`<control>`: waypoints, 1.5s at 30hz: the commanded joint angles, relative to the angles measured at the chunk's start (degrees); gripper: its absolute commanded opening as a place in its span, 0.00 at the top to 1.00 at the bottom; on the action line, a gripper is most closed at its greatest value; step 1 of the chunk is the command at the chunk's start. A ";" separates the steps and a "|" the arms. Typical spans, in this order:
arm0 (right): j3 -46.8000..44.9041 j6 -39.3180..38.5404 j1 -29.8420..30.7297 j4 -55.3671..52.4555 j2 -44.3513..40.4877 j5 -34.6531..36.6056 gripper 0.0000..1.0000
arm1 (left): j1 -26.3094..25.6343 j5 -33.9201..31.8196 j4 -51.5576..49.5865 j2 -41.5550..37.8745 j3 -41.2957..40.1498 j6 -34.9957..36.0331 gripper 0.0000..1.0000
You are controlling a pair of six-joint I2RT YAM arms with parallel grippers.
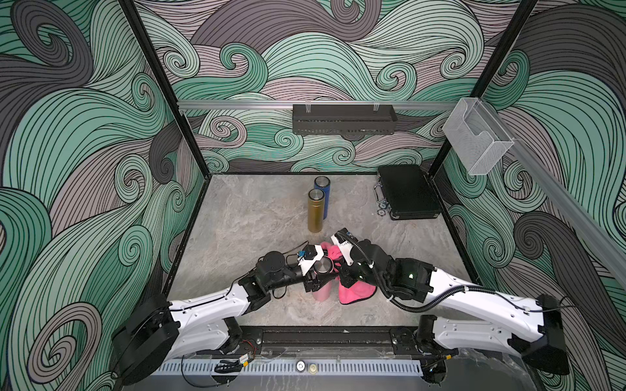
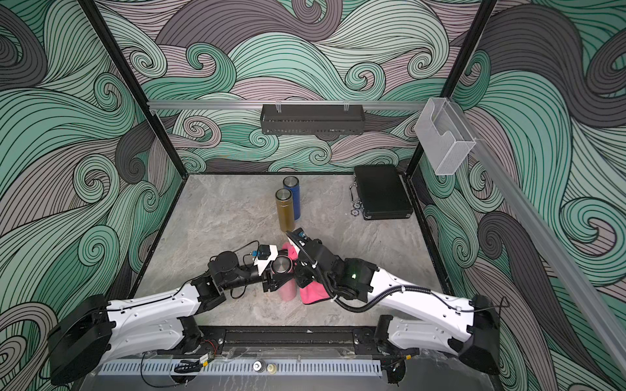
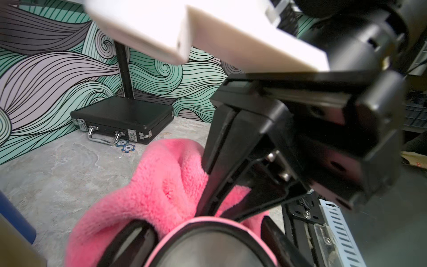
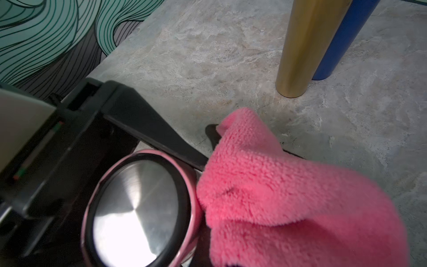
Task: Wipe the surface of the thermos
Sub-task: Wipe the dirt from the surface of the thermos.
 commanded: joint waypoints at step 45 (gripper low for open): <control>-37.47 15.83 -7.69 73.13 -17.14 -13.56 1.00 | -0.69 -24.40 -22.97 -6.65 37.34 -14.61 1.00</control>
